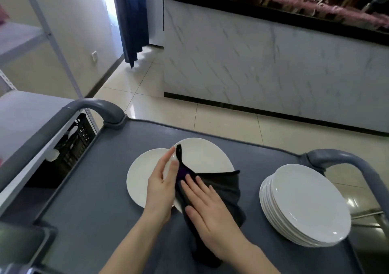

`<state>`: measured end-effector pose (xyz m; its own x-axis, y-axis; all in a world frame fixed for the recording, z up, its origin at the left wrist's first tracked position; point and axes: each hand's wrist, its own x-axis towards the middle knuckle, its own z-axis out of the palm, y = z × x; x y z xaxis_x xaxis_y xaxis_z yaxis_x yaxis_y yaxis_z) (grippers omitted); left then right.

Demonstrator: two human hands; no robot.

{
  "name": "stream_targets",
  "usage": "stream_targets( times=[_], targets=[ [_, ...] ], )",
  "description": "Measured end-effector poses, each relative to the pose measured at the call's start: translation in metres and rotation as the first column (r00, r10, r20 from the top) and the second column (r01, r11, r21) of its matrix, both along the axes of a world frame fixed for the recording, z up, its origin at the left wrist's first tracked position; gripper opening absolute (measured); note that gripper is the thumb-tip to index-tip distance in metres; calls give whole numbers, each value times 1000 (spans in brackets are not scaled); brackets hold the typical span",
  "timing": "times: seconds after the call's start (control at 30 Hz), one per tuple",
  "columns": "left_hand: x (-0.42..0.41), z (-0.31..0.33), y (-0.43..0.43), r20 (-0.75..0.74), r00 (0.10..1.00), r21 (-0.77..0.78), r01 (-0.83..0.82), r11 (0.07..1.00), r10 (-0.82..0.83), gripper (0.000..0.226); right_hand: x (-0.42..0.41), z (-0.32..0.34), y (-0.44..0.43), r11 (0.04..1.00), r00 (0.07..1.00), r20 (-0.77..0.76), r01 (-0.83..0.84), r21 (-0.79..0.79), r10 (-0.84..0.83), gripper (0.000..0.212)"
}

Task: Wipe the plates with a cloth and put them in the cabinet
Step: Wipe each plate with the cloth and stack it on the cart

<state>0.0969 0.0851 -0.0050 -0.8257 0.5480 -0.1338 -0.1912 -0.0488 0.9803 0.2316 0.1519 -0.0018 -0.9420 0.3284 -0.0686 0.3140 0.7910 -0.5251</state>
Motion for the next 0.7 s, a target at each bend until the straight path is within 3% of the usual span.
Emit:
stream_targets(
  times=[0.27,0.47,0.57,0.7],
  targets=[
    [20,6,-3,-105,993,-17,55,998,-56,42,-55,8,37,942,943,-62,321,-102,-328,57],
    [14,6,-1,-79,997,14,12,1000,-11,40,-32,8,7,985,996,-81,20,-169,-34,53],
    [7,-1,-3,-31,998,1,-47,999,47,25,-7,5,-2,983,997,-51,-72,-169,64,53],
    [5,-5,-4,-16,999,-2,-40,999,40,29,12,-3,-7,988,993,11,-116,-101,117,52]
  ],
)
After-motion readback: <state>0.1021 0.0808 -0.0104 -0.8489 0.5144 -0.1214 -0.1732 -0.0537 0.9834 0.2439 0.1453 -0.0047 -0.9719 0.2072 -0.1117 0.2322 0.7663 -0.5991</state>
